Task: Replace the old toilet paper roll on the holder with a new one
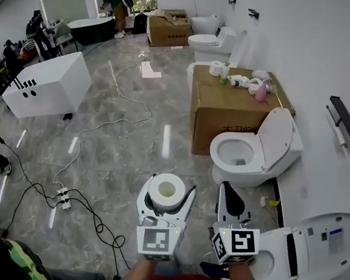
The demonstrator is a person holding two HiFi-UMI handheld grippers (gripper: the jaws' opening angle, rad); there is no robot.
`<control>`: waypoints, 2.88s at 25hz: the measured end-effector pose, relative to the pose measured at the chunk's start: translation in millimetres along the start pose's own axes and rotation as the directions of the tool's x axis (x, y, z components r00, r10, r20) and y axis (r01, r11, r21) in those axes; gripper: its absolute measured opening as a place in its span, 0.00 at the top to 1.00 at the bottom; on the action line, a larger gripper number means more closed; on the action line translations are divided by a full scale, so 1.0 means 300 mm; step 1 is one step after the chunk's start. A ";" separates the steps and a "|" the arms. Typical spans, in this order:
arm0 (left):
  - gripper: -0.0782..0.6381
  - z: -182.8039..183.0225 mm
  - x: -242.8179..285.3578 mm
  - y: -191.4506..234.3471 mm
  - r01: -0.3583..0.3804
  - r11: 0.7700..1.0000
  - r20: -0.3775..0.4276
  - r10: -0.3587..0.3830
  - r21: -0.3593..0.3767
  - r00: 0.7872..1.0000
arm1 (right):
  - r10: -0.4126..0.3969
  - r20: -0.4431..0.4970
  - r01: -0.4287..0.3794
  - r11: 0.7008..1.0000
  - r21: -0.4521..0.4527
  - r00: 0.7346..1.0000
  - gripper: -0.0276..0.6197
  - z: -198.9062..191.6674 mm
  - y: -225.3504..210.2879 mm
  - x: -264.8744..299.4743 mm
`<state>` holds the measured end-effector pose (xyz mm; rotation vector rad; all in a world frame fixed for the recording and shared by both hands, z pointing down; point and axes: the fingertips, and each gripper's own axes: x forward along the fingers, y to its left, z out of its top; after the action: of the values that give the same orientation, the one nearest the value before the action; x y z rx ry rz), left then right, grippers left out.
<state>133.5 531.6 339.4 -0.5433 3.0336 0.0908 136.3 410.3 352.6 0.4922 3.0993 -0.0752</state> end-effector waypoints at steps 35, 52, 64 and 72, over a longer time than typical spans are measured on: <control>0.28 -0.110 0.947 -0.068 0.263 0.965 -0.033 -0.263 0.007 0.964 | -0.288 0.033 0.288 0.958 0.019 0.957 0.92 0.003 -0.617 0.615; 0.28 -0.166 1.301 -1.076 0.723 0.690 -0.039 -0.724 -0.024 0.689 | -0.762 0.052 0.759 0.648 0.063 0.646 0.92 0.039 -1.494 0.093; 0.28 -0.273 1.499 -1.368 0.846 0.532 -0.045 -0.847 -0.045 0.530 | -0.874 0.017 0.872 0.485 0.060 0.485 0.92 -0.026 -1.774 0.045; 0.28 -0.301 1.761 -1.506 0.905 0.419 -0.045 -0.908 -0.067 0.417 | -0.925 0.004 0.923 0.380 0.052 0.380 0.92 -0.013 -1.976 0.174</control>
<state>-208.1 -79.7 371.9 -2.1336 2.3023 0.0572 -97.0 -136.5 383.7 -1.3174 2.8481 -0.1361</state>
